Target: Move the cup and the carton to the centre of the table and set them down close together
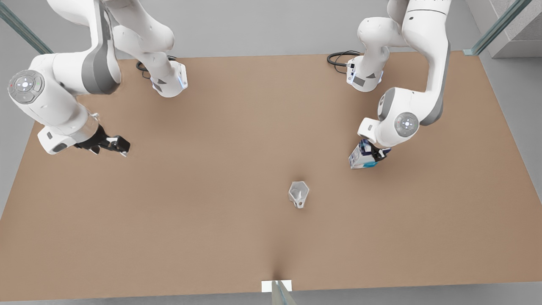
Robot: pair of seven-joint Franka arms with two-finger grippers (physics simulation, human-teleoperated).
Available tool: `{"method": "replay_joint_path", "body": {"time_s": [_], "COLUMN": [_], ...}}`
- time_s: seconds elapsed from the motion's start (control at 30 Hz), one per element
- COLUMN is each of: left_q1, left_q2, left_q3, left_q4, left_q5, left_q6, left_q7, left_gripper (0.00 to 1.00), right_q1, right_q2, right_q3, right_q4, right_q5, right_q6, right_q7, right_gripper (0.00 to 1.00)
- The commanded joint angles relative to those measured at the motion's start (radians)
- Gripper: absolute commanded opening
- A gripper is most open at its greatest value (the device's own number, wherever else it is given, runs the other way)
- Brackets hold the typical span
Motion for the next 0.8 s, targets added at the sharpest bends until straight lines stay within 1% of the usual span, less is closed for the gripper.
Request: {"method": "replay_joint_path", "body": {"time_s": [0.0,0.03,0.07,0.13,0.17,0.23,0.27,0.3,0.33,0.37,0.4,0.43,0.6,0.7,0.73,0.77], "left_q1": [0.0,0.0,-0.001,-0.001,0.0,0.0,0.0,0.0,0.0,-0.001,0.0,0.0,0.0,0.0,0.0,0.0], "left_q2": [0.004,0.011,0.02,0.037,0.041,0.052,0.055,0.055,0.057,0.058,0.058,0.061,0.05,0.04,0.034,0.012], "left_q3": [0.0,0.0,0.0,0.0,0.0,0.0,0.001,0.001,0.001,0.001,0.001,0.001,0.001,0.001,0.005,0.008], "left_q4": [0.001,0.0,0.0,-0.006,-0.014,-0.014,-0.014,-0.014,-0.014,-0.014,-0.014,-0.014,0.001,0.02,0.03,0.037], "left_q5": [0.0,0.0,0.0,0.0,0.0,-0.002,-0.003,-0.003,-0.003,-0.003,-0.003,-0.003,-0.026,-0.026,-0.026,-0.026], "left_q6": [0.004,0.016,0.023,0.041,0.061,0.072,0.072,0.073,0.069,0.07,0.07,0.072,0.072,0.066,0.061,0.058], "left_q7": [0.0,0.0,0.0,0.0,0.0,0.0,-0.003,-0.011,-0.025,-0.026,-0.026,-0.032,-0.075,-0.081,-0.084,-0.101], "left_gripper": [1.0,1.0,1.0,1.0,1.0,1.0,0.92,0.68,0.55,0.55,0.52,0.51,0.51,0.52,0.52,0.52], "right_q1": [0.034,0.026,0.019,-0.013,-0.015,-0.013,-0.012,-0.012,-0.012,-0.007,-0.009,0.008,0.01,0.011,0.011,0.013], "right_q2": [-0.001,0.002,0.015,0.027,0.03,0.044,0.028,0.002,0.004,0.019,0.033,0.025,0.09,0.102,0.119,0.154], "right_q3": [-0.024,-0.06,-0.097,-0.097,-0.097,-0.097,-0.098,-0.115,-0.114,-0.115,-0.115,-0.133,-0.138,-0.137,-0.137,-0.137], "right_q4": [0.015,0.03,0.03,0.007,-0.004,-0.01,-0.069,-0.137,-0.126,-0.102,-0.077,-0.073,-0.056,-0.051,-0.031,0.041], "right_q5": [0.0,0.003,0.003,0.006,0.018,0.02,0.02,0.017,0.017,0.014,0.009,0.011,0.02,0.017,0.02,0.021], "right_q6": [-0.003,-0.015,-0.006,-0.007,0.028,-0.067,-0.003,0.091,0.091,0.089,0.082,0.086,0.102,0.131,0.117,0.083], "right_q7": [-0.01,-0.015,-0.088,-0.078,-0.078,-0.087,-0.082,-0.082,-0.081,-0.087,-0.096,-0.101,-0.095,-0.098,-0.098,-0.09], "right_gripper": [1.0,1.0,1.0,1.0,1.0,1.0,1.0,1.0,1.0,1.0,1.0,1.0,1.0,1.0,1.0,1.0]}}
